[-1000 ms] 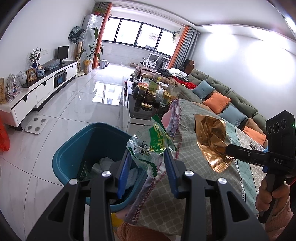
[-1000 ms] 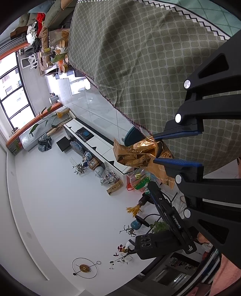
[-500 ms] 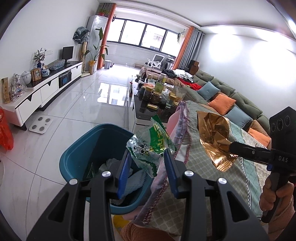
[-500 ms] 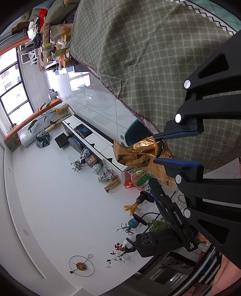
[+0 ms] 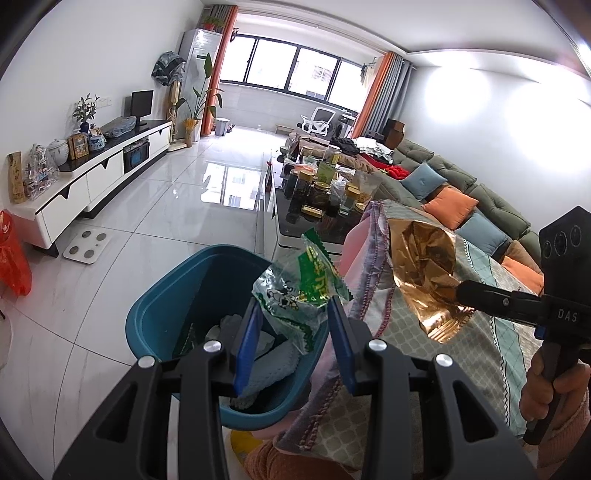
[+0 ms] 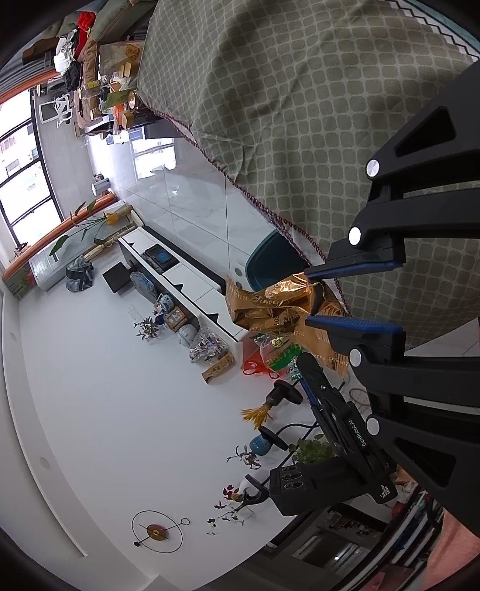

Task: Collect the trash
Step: 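Carry the green bag and gold foil over the teal bin with both tools, then hold the green bag and gold foil above the teal bin with both tools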

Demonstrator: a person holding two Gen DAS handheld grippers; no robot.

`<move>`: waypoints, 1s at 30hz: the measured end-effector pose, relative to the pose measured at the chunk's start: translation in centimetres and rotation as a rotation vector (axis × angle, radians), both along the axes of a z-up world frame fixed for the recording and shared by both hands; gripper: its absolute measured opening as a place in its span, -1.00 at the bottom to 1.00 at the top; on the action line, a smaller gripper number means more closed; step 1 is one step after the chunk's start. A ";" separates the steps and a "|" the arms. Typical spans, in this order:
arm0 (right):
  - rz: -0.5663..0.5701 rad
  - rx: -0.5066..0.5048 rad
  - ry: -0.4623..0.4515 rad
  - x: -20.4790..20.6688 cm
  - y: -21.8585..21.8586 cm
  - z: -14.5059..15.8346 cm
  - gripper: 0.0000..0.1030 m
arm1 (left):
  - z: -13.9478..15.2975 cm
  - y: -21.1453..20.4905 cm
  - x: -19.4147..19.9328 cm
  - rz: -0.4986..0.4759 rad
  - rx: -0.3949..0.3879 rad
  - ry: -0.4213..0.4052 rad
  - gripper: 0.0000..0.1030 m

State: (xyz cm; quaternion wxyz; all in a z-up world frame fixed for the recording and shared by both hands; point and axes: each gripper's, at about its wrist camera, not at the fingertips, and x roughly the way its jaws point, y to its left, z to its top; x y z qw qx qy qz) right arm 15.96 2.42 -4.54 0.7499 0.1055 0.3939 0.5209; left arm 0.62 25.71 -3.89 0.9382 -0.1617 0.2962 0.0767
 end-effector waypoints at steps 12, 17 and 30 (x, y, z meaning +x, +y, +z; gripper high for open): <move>0.014 -0.019 -0.005 0.0 1.4 0.0 -0.60 | -0.3 -0.2 0.3 0.019 -0.002 0.015 -0.27; 0.015 -0.028 -0.002 0.3 1.7 -0.2 -0.60 | -0.4 -0.2 0.5 0.026 -0.003 0.020 -0.27; 0.018 -0.041 0.005 0.5 2.1 -0.6 -0.60 | -0.8 0.1 1.2 0.040 -0.005 0.036 -0.27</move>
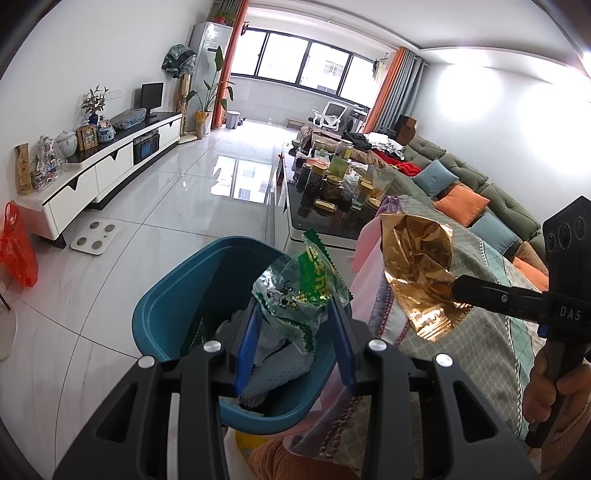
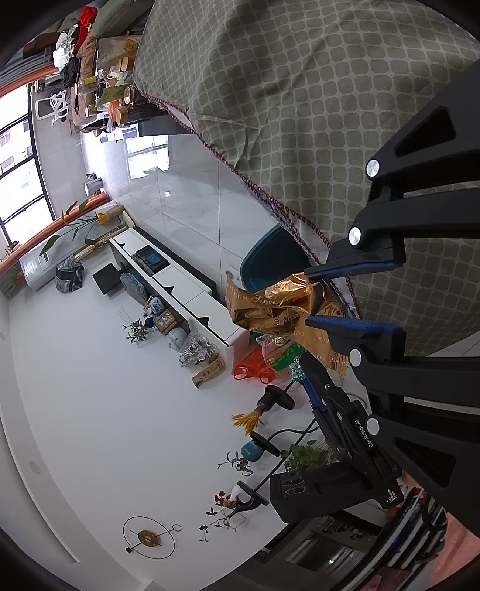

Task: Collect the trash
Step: 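Hold the green bag and gold foil above the teal bin with both tools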

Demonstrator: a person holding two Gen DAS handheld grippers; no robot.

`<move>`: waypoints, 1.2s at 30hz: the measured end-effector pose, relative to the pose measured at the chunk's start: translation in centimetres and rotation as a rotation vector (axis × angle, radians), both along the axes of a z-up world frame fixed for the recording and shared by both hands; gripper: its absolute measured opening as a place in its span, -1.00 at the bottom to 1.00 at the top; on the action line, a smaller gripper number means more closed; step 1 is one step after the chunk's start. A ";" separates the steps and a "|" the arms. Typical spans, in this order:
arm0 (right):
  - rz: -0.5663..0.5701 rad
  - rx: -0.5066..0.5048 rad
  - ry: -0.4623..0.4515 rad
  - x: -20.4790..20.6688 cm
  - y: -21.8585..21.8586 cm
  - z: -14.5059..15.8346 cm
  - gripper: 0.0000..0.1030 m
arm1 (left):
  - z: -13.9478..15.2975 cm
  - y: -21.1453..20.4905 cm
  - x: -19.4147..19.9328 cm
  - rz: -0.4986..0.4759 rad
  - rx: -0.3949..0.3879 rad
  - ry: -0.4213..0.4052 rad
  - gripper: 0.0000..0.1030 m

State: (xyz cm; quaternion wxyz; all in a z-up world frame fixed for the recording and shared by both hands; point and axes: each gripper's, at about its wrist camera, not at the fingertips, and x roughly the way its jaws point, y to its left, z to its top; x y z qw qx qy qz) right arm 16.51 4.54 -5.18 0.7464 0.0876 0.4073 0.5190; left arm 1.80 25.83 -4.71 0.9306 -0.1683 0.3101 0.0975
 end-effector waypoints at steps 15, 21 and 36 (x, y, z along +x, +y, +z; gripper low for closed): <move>0.007 -0.021 0.001 0.1 1.4 -0.2 -0.60 | -0.8 0.3 0.7 0.018 -0.002 0.020 -0.27; 0.010 -0.028 0.002 0.1 1.9 -0.2 -0.60 | -1.0 0.5 0.8 0.024 -0.003 0.024 -0.27; 0.015 -0.058 0.005 0.3 3.4 -0.7 -0.60 | -2.1 1.1 1.2 0.042 -0.004 0.050 -0.27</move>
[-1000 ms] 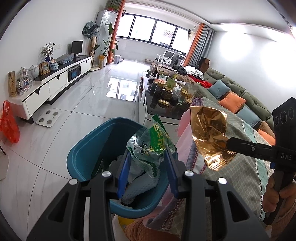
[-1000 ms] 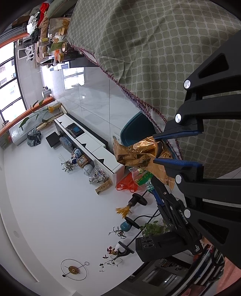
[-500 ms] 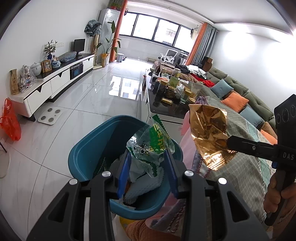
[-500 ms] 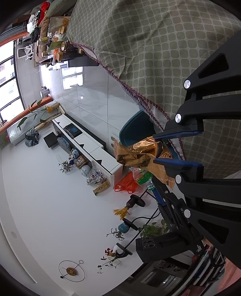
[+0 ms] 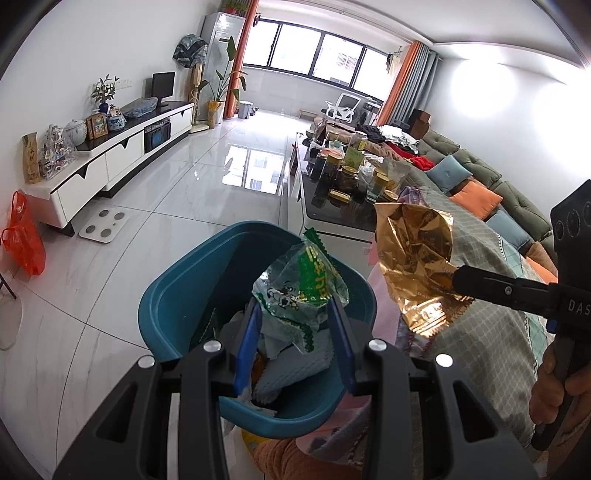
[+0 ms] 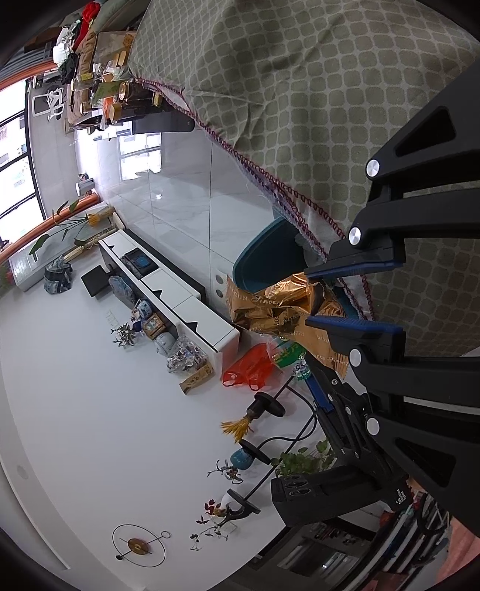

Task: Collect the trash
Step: 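Hold the green bag and gold foil above the teal bin with both tools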

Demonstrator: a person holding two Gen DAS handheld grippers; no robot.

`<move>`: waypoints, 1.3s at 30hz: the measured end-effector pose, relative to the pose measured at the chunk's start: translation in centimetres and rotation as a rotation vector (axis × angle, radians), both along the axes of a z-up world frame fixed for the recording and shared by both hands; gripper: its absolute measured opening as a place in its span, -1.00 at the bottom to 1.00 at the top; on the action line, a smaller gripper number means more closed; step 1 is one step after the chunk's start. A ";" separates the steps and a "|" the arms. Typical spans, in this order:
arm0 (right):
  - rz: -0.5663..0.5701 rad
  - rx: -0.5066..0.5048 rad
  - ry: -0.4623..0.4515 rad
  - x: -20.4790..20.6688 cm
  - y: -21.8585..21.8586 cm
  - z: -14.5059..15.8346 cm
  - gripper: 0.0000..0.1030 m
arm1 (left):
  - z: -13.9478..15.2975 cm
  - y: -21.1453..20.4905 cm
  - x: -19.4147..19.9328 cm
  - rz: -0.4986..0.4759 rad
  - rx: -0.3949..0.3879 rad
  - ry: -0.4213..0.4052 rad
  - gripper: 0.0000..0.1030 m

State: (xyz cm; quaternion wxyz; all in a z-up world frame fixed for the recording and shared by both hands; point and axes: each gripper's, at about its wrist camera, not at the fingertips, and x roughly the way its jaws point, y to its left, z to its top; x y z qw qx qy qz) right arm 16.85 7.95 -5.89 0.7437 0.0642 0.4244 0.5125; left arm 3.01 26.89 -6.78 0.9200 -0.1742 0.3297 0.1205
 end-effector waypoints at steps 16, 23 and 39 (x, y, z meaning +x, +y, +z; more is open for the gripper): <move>0.005 -0.031 0.004 -0.1 1.4 -0.4 -0.60 | -0.8 0.6 0.1 0.012 0.001 0.020 -0.27; 0.002 -0.045 0.007 0.1 1.9 -0.5 -0.60 | -1.2 0.7 0.4 0.015 -0.001 0.032 -0.27; 0.004 -0.076 0.015 -0.1 3.8 -1.0 -0.58 | -1.9 1.1 0.6 0.027 -0.009 0.054 -0.27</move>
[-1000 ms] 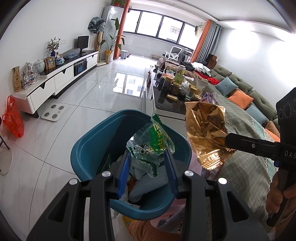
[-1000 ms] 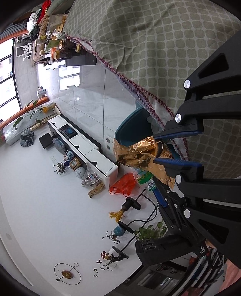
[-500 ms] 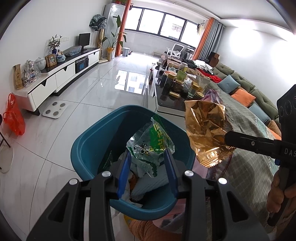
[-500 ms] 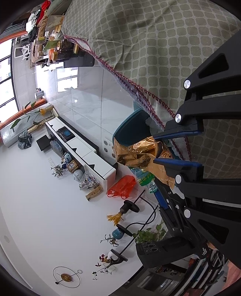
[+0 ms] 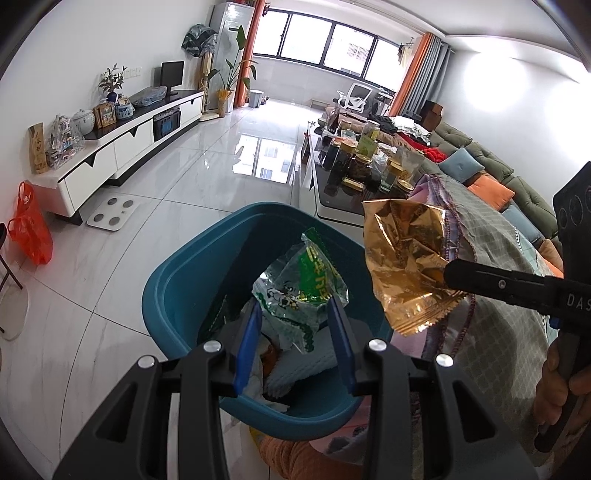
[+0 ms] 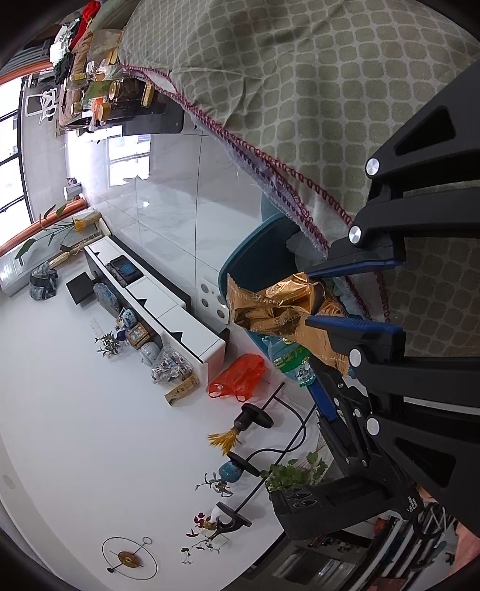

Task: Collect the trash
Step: 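Hold the green bag and gold foil above the teal bin with both tools, then open both tools over the teal bin to drop the bag and foil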

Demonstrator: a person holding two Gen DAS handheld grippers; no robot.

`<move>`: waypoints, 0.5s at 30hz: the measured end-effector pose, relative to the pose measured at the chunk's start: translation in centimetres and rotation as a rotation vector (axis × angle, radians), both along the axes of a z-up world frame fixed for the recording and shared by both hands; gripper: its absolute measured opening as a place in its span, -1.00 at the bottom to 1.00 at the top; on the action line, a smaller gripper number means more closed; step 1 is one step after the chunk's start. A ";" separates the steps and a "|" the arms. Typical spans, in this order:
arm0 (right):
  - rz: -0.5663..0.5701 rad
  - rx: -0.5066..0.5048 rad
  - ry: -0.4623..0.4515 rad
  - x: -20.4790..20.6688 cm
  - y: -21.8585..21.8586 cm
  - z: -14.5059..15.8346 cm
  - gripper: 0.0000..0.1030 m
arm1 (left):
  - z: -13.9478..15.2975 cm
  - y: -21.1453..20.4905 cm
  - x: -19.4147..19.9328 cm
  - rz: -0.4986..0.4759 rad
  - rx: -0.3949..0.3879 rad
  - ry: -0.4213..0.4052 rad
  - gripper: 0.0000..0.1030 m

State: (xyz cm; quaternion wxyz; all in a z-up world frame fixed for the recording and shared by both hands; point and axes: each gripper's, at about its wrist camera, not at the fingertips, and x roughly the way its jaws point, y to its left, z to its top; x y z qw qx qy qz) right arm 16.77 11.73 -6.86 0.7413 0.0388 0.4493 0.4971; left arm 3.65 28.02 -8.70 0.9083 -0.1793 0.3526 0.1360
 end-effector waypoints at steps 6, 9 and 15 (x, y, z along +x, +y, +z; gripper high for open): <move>0.001 -0.006 0.005 -0.1 0.4 -0.2 -0.56 | -0.3 0.0 0.2 0.004 -0.008 0.011 -0.26; 0.002 -0.010 0.003 -0.2 0.7 -0.3 -0.56 | -0.4 0.1 0.2 0.009 -0.010 0.015 -0.25; 0.005 -0.010 0.005 -0.1 0.8 -0.3 -0.56 | -0.6 0.2 0.1 0.009 -0.021 0.021 -0.24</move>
